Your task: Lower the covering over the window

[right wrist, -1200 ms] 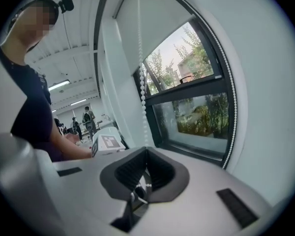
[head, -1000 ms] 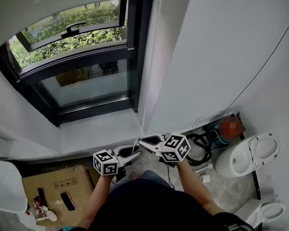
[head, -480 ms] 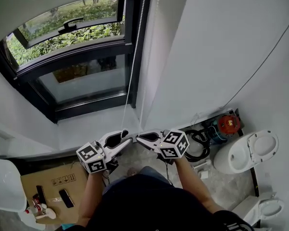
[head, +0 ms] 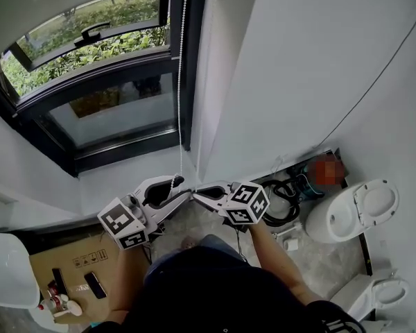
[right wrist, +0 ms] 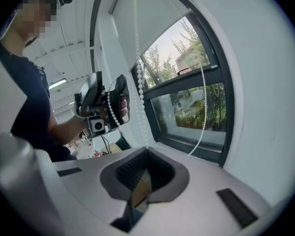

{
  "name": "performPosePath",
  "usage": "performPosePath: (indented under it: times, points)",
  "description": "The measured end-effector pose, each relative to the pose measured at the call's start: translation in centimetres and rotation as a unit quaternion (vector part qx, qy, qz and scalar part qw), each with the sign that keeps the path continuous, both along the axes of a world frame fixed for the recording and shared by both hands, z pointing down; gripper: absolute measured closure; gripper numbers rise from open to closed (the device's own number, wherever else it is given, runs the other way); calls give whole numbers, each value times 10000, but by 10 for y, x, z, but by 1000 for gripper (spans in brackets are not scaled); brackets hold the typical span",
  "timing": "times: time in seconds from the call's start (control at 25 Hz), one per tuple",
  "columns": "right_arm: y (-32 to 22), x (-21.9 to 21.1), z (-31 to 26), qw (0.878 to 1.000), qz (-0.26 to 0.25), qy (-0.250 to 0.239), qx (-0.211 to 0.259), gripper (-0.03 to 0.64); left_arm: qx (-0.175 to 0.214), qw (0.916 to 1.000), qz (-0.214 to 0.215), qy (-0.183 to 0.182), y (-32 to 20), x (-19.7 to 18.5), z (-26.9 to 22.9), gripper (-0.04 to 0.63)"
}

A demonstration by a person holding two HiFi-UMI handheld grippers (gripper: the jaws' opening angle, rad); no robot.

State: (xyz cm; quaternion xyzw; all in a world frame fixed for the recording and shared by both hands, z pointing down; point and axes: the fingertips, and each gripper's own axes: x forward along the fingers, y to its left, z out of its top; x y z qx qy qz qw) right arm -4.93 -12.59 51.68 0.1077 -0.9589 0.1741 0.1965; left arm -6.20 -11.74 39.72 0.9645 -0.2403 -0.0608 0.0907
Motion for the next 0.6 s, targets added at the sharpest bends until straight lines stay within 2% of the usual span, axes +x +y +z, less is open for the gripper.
performPosePath:
  times: [0.2, 0.28, 0.4, 0.6]
  points:
    - [-1, 1, 1, 10000, 22, -34, -43, 604, 124, 9977, 32, -662, 6, 1, 2, 463]
    - [-2, 0, 0, 10000, 6, -41, -35, 604, 133, 9966, 88, -807, 8, 1, 2, 463]
    - [-5, 2, 2, 10000, 42, 6, -11, 604, -85, 9955, 159, -931, 6, -3, 11, 463]
    - [-6, 9, 2, 9999, 122, 44, -4, 604, -343, 9898, -268, -1358, -4, -33, 27, 463]
